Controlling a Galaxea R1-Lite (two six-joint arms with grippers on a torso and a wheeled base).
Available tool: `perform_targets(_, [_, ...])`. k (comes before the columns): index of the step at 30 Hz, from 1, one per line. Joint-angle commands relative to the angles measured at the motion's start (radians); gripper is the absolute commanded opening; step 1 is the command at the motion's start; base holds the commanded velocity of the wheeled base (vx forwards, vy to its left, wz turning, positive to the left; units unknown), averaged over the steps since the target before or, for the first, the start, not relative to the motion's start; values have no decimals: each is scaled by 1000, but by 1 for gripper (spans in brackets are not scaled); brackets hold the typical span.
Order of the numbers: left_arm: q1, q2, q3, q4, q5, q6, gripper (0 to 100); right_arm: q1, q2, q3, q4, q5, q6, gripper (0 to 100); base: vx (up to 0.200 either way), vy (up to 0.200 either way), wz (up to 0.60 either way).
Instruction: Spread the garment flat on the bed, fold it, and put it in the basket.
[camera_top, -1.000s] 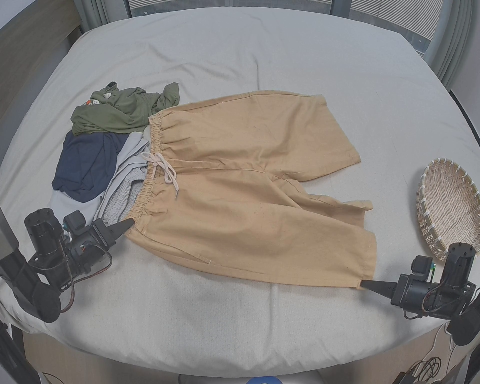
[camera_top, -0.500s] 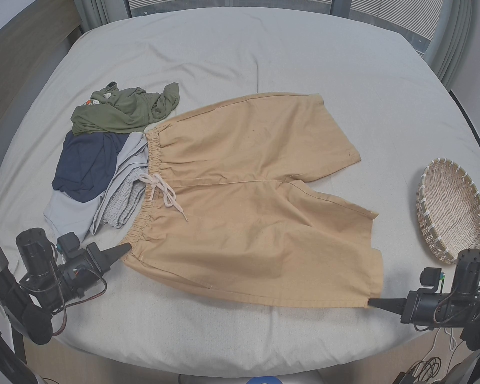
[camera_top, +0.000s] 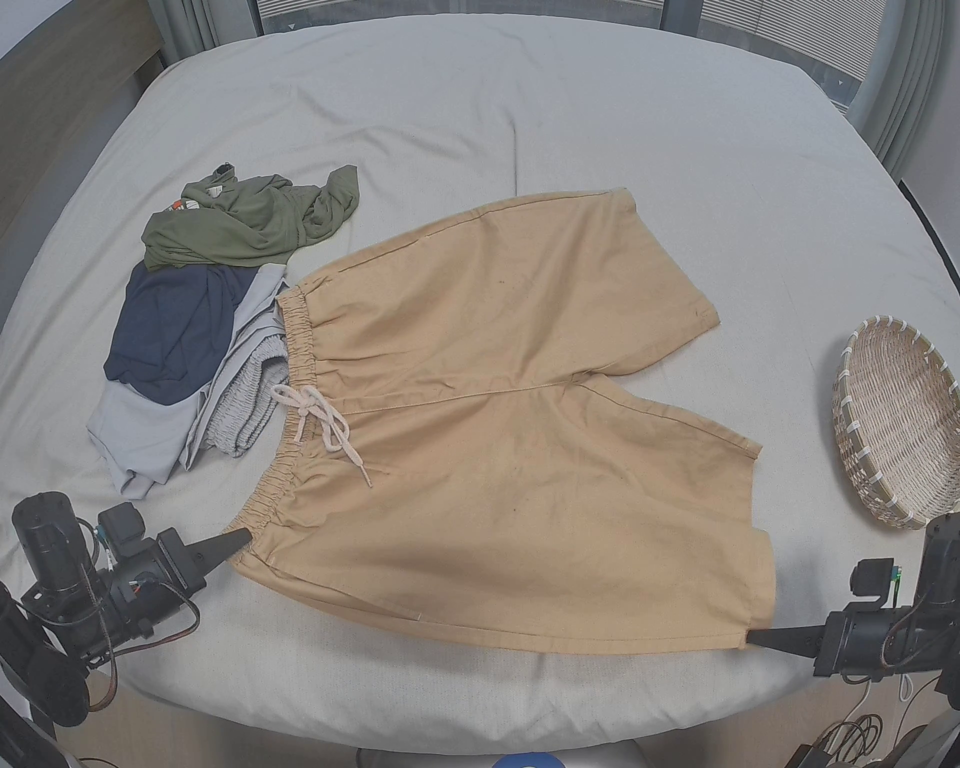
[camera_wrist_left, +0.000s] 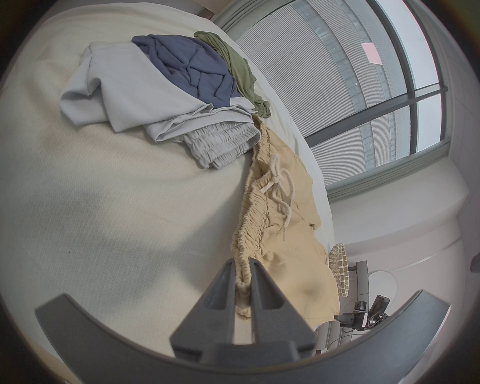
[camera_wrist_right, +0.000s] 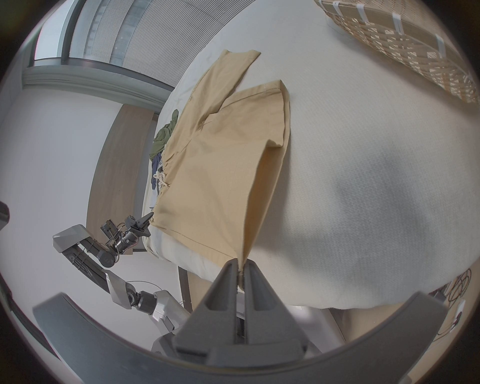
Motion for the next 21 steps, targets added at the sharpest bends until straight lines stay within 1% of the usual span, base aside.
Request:
perform_targets(1, [-1,-17,25,-1,2,1,0,5,-40,17,12,1,-5,0,0,0,0])
perform_targets(9, [13,-12,26,10,2,2,0,4,-32,17,18,0,-14,0,0,0,0])
perform_targets(10, [14,-12,26,13,2,2,100,4,-32,17,20,0,-14,0,0,0,0])
perform_targets(11, [17,-12,26,15,3,2,100,2,-32,17,21,-2,-13,0,0,0,0])
perform_targets(12, [21,-11,26,7,3,2,100,-1,-35,17,18,-2,-14,100,0,0,0])
perform_targets(14, [39,-20,22,-4,3,2,100,-7,-42,13,9,-2,-14,100,0,0,0])
perform_targets(17, [70,-29,13,-37,2,-1,100,-41,-52,-21,8,0,-13,100,0,0,0])
perform_targets(21, [80,-34,9,-94,0,-7,100,-88,-78,-95,8,3,-11,100,0,0,0])
